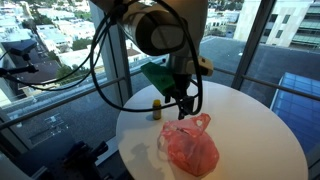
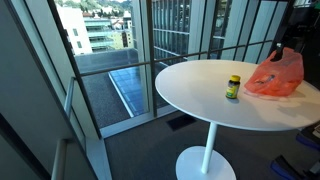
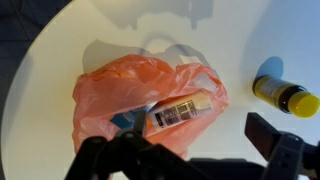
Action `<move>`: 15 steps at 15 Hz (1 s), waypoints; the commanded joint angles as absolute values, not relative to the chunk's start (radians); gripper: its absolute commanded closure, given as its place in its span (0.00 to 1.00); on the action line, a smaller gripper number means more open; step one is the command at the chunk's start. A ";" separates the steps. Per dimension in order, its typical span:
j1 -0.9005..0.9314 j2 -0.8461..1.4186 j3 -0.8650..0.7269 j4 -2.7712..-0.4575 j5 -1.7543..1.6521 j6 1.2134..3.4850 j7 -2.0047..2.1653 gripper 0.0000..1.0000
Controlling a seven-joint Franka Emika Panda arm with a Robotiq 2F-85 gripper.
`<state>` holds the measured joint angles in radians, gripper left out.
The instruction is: Move the blue and white item to the table
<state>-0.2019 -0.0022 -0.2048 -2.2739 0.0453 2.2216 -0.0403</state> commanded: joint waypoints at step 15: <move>-0.245 0.217 -0.203 -2.194 0.106 2.383 -0.091 0.00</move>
